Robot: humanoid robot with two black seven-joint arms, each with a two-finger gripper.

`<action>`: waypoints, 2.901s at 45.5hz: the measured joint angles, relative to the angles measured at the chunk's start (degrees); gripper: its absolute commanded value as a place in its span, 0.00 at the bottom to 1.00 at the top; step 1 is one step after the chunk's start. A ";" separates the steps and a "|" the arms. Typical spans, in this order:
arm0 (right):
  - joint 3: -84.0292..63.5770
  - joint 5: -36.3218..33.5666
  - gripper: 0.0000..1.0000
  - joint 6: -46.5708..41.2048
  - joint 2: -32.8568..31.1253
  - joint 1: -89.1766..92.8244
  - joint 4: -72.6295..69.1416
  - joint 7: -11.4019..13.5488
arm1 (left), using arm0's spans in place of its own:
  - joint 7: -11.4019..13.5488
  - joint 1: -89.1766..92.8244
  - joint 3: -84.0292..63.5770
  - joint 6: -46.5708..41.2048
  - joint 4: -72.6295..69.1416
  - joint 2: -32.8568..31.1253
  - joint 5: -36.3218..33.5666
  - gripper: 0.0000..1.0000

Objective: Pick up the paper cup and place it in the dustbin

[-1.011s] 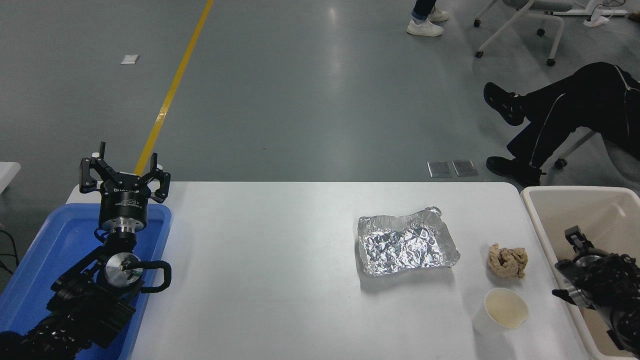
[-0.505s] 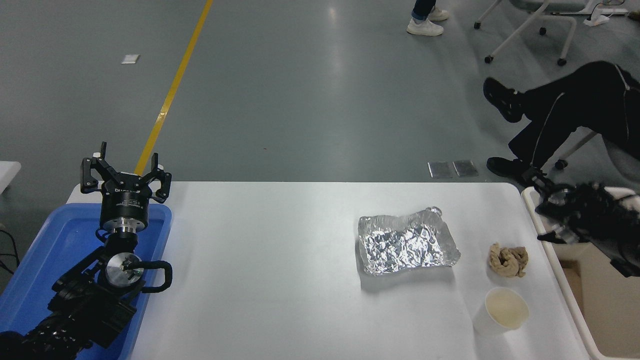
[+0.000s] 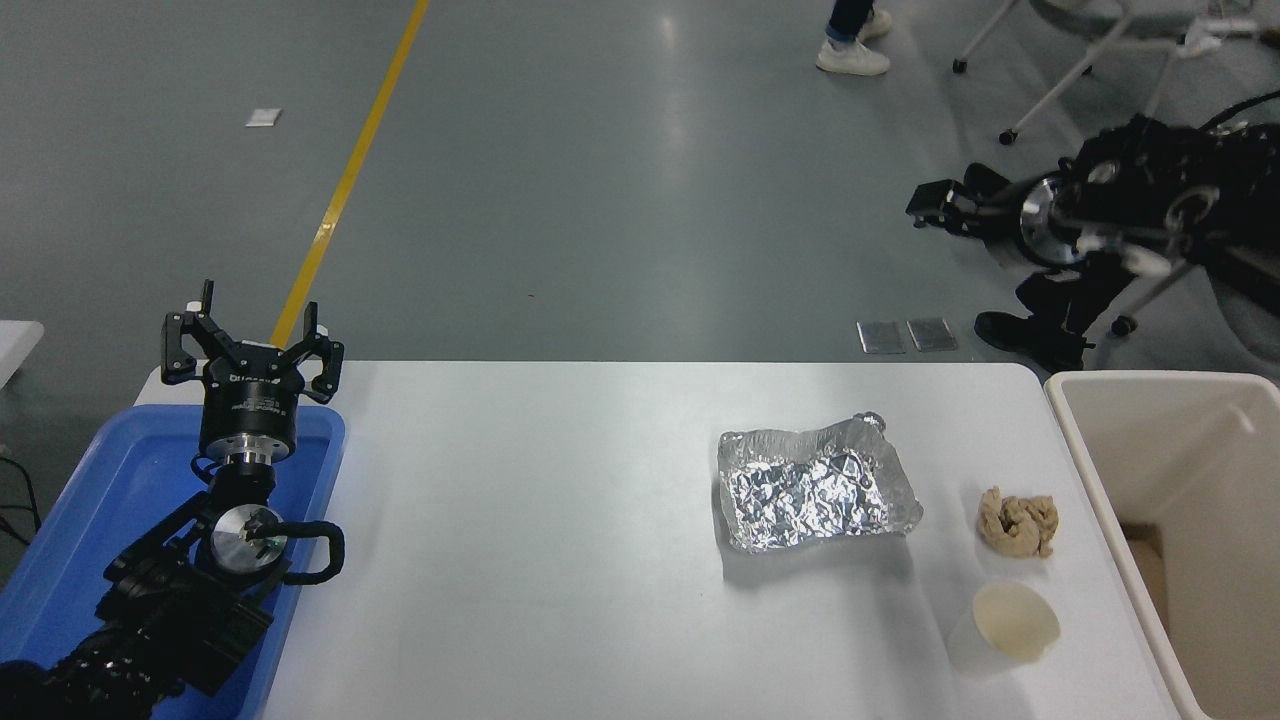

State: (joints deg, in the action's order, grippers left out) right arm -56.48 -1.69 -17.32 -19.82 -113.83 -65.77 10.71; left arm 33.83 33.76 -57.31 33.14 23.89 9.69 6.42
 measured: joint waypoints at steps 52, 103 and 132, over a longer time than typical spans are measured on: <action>-6.50 1.07 1.00 -27.27 -4.50 -18.34 -21.26 0.77 | 0.01 -0.02 0.00 0.00 0.02 0.15 0.00 0.99; -6.15 8.54 1.00 -0.12 -14.83 20.88 -19.67 0.33 | 0.01 -0.01 0.00 -0.01 0.01 0.11 0.00 0.99; -1.93 9.32 0.41 12.27 -14.48 34.12 -13.15 0.20 | 0.01 -0.01 0.00 -0.01 0.00 0.14 -0.01 0.99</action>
State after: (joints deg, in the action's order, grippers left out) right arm -58.41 7.63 -5.05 -34.30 -79.71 -78.92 10.91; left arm 33.84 33.75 -57.30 33.13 23.90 9.83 6.42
